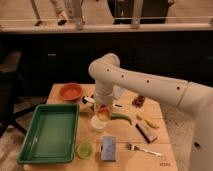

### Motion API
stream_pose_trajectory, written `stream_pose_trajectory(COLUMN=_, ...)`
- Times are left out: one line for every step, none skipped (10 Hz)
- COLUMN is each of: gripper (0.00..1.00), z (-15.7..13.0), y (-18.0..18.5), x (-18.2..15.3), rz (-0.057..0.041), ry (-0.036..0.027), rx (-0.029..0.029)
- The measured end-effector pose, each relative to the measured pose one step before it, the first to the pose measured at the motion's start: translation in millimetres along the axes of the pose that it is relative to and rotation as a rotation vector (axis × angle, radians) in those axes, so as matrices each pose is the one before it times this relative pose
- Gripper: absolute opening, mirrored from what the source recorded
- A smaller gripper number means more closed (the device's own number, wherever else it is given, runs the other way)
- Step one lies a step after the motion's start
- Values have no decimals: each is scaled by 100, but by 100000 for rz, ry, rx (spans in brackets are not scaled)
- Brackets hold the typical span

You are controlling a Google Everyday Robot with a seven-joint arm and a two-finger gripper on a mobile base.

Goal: Place apple in plastic cup

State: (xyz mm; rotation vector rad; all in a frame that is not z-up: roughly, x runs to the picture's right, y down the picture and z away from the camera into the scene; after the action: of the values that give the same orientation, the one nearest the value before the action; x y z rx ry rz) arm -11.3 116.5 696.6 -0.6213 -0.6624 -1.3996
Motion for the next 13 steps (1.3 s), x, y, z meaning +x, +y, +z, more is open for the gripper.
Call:
stream_pose_trajectory(gripper=22, z=86, y=-400, x=-1391, rz=-1420, ry=-19, rx=-298)
stream_pose_trajectory(gripper=22, z=175, y=-263, x=-710, rz=-542, ry=-230, rx=231)
stream_pose_trajectory(gripper=22, z=423, y=-325, x=-746, rz=-759, ry=-739, rx=195)
stream_pose_trajectory(gripper=22, z=585, y=-850, x=-1097, rz=-1310, ry=-1234, rx=819)
stream_pose_trajectory(gripper=22, z=380, y=-969, x=-659, rz=-1211, ry=-801, rx=1250)
stream_pose_trajectory(gripper=22, z=398, y=-982, x=-551, rz=-1473, ry=-1423, rx=919)
stream_pose_trajectory(gripper=22, z=403, y=-1283, x=-524, rz=-2082, ry=-1580, rx=1235)
stream_pose_trajectory(gripper=22, z=289, y=-779, x=-311, rz=-1287, ry=-1171, rx=742)
stream_pose_trajectory(gripper=22, z=361, y=-800, x=-417, rz=-1362, ry=-1635, rx=869)
stream_pose_trajectory(gripper=22, z=109, y=-397, x=-86, rz=-733, ry=-313, rx=593)
stream_pose_trajectory(gripper=22, z=-3, y=203, x=-24, rz=181, ry=-149, rx=-267)
stream_pose_trajectory(gripper=22, z=-14, y=32, x=-2, rz=34, ry=8, rx=-2)
stream_pose_trajectory(gripper=22, z=10, y=-81, x=-5, rz=-157, ry=-8, rx=-5)
